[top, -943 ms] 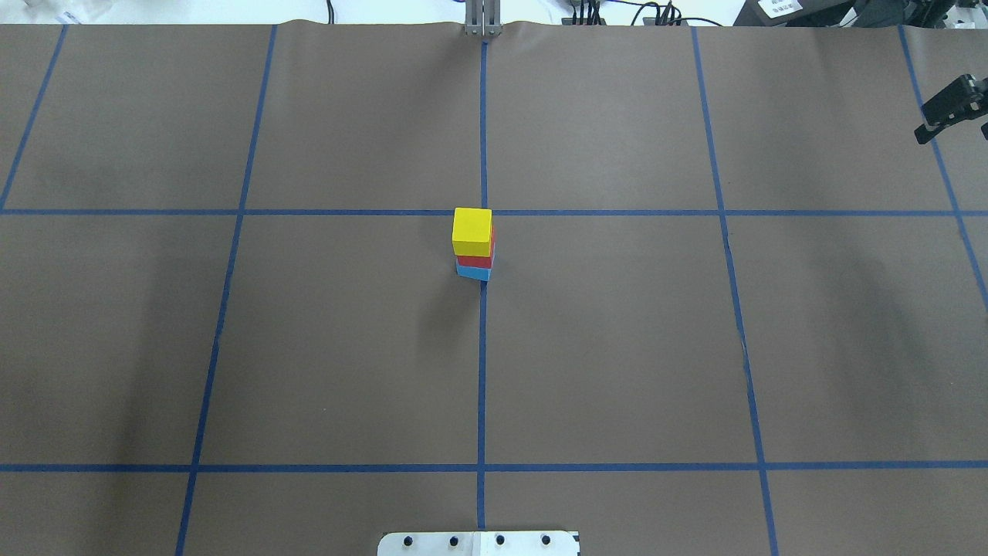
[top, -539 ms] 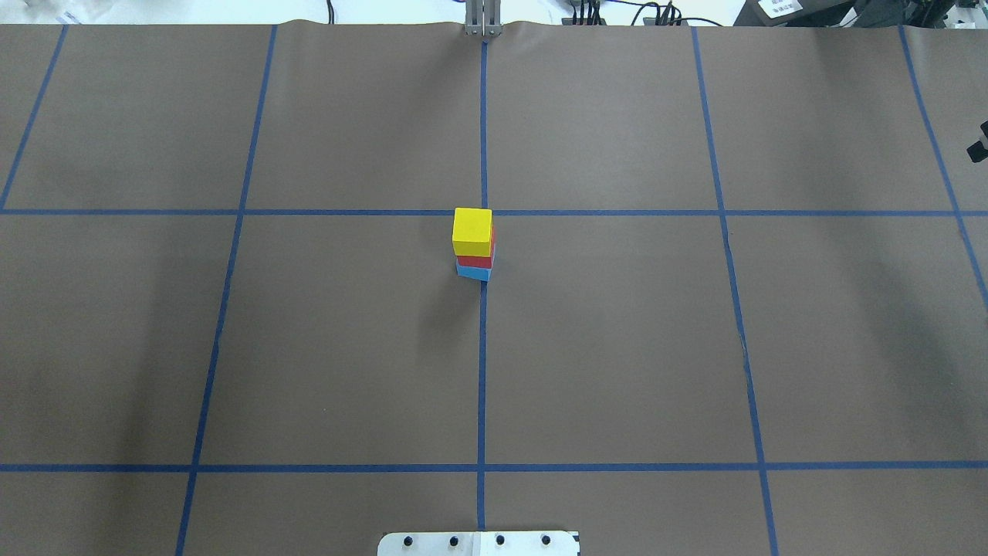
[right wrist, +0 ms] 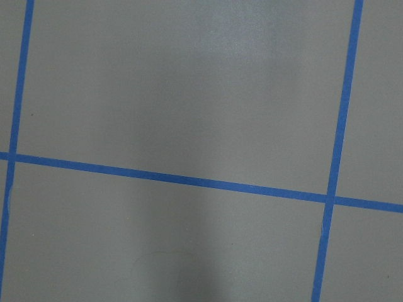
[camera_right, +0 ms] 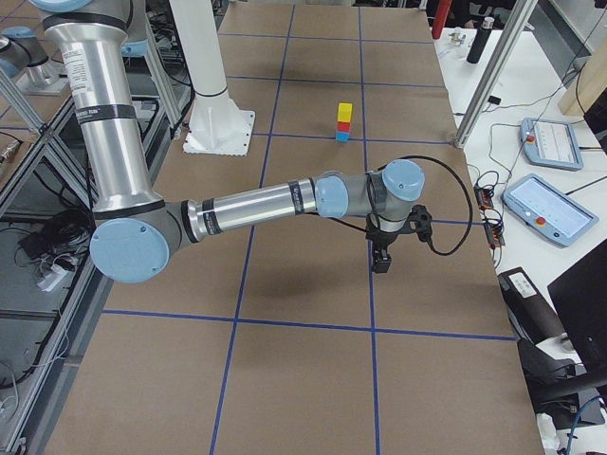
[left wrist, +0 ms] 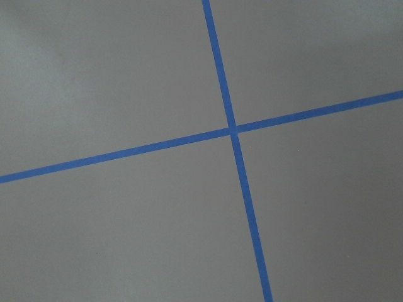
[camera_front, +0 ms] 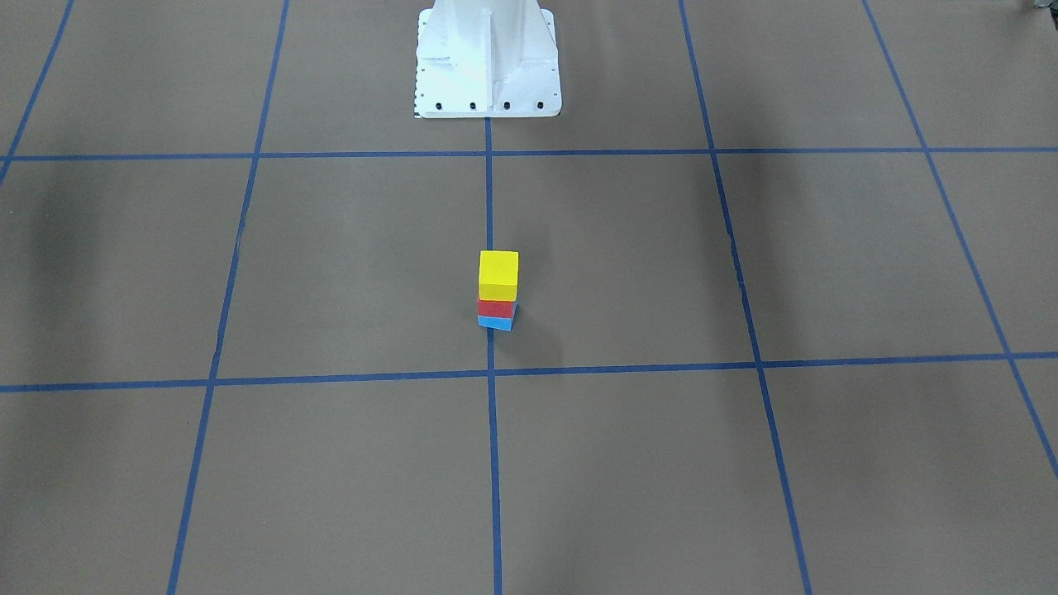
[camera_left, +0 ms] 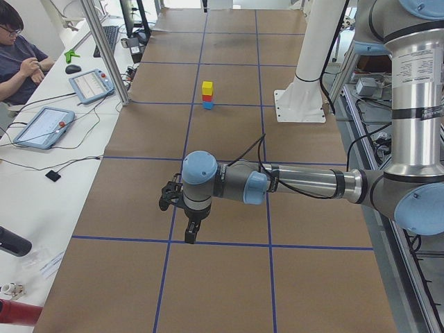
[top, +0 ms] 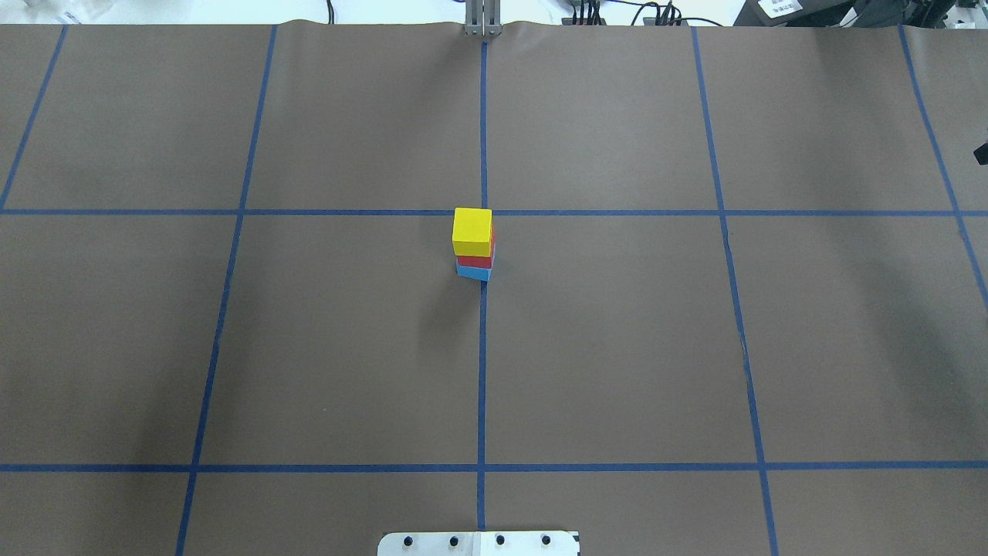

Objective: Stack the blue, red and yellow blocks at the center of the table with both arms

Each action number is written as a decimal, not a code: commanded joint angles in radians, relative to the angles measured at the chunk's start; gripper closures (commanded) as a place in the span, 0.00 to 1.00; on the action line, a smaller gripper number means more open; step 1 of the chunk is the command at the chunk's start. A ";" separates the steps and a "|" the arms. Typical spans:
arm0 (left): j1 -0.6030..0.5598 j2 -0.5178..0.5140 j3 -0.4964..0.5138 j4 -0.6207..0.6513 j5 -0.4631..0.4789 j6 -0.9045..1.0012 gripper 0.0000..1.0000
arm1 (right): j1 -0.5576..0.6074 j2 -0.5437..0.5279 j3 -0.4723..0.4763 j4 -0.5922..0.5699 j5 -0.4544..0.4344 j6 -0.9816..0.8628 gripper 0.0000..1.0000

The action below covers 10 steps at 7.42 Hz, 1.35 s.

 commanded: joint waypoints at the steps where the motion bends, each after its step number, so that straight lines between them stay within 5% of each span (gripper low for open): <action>1: 0.002 0.001 -0.011 0.023 -0.001 0.000 0.00 | -0.001 0.001 -0.002 0.000 0.000 0.003 0.01; 10: 0.020 0.001 0.005 0.009 -0.004 -0.003 0.00 | -0.009 0.019 -0.039 0.001 0.000 -0.001 0.01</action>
